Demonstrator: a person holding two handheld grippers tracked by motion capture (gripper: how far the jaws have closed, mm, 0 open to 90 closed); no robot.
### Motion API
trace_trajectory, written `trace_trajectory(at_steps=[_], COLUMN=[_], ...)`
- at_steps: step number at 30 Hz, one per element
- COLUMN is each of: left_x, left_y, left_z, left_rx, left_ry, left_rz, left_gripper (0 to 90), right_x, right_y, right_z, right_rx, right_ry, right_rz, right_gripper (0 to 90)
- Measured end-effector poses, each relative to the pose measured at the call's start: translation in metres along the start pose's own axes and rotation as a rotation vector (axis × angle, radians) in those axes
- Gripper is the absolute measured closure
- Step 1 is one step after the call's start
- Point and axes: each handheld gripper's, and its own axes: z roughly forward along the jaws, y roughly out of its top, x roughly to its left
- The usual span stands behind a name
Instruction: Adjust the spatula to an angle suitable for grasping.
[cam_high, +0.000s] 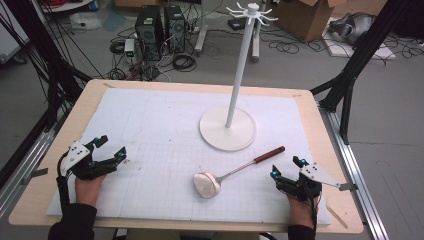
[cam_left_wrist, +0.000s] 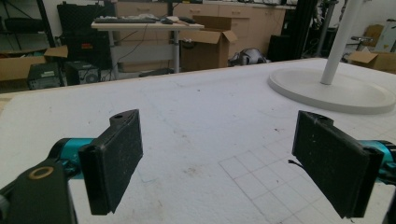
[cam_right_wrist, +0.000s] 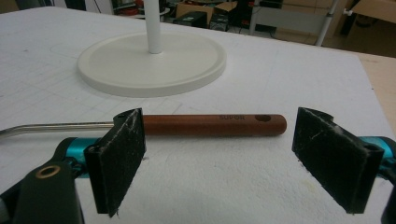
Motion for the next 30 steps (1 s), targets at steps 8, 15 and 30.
trace_trajectory(at_steps=[8,15,30], left_x=[0.0,-0.001,-0.001], left_y=[0.0,0.0,0.0], left_z=[0.0,0.001,0.0], left_rx=[0.007,0.01,0.006], left_ry=[0.006,0.005,0.004], left_rz=[0.009,0.016,0.016], left_gripper=[16.8,16.9,17.1], right_x=[0.0,0.0,0.077], right_y=[0.0,0.0,0.018], right_z=[0.0,-0.002,0.019], right_rx=[0.0,-0.011,0.12], right_ry=[0.0,-0.006,0.275], right_rz=[-0.003,0.003,-0.029], right_gripper=[16.4,18.0,89.0])
